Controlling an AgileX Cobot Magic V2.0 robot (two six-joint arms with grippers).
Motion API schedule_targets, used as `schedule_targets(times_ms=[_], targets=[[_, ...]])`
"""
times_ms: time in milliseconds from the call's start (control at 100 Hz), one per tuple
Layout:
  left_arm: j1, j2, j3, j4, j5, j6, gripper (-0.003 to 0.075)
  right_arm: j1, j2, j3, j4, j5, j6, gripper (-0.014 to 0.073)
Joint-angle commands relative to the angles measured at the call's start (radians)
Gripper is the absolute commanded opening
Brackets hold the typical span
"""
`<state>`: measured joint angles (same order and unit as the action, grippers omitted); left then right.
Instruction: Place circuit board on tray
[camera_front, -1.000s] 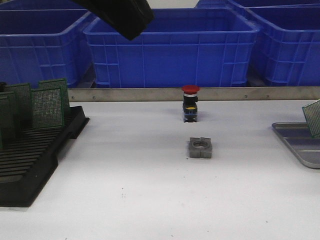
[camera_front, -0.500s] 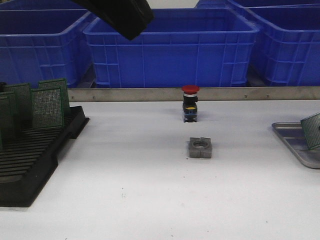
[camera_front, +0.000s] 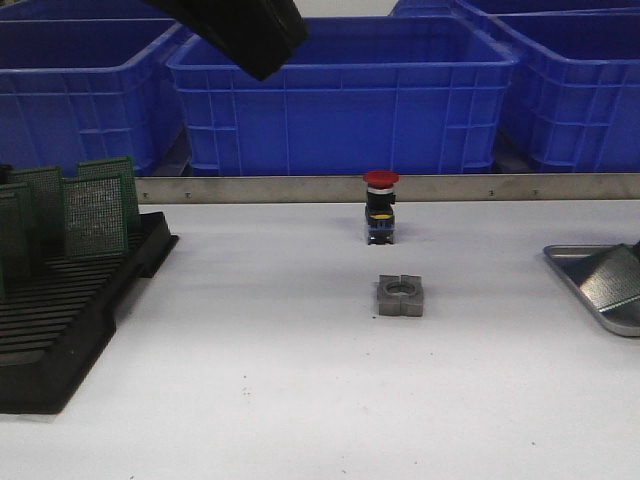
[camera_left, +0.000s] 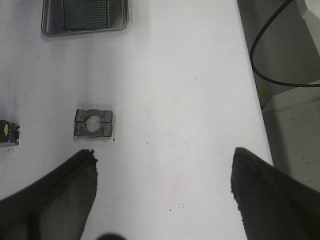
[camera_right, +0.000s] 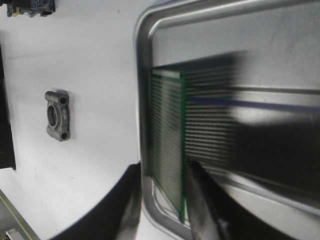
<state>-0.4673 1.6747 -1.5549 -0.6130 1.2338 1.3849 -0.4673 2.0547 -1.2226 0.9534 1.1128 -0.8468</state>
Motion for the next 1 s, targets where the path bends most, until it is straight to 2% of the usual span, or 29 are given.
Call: schedule_targets(times_ms=[0,180,620,790,990], targets=[[-0.010,-0.042,-0.024,-0.059,0.032,-0.002,0.0526,-0.006,-0.049,-0.022,0.048,0.037,-0.001,0.0367],[-0.010,-0.042,-0.024,-0.059,0.032,-0.002,0.0526,-0.006,-0.055,-0.022,0.035,0.030,-0.001,0.0474],[-0.010,-0.042,-0.028,-0.053,0.032,-0.002,0.0526,-0.006,-0.104,-0.022,0.002,0.002,0.007,0.0477],[-0.001,-0.042,-0.070,0.170,0.037,-0.002,0.0526,-0.006,-0.104,-0.022,0.002,0.004,0.007,0.0477],[0.074,-0.042,-0.076,0.409,0.016,-0.002,0.0526,-0.006,-0.104,-0.022,0.002,0.004,0.007,0.0477]])
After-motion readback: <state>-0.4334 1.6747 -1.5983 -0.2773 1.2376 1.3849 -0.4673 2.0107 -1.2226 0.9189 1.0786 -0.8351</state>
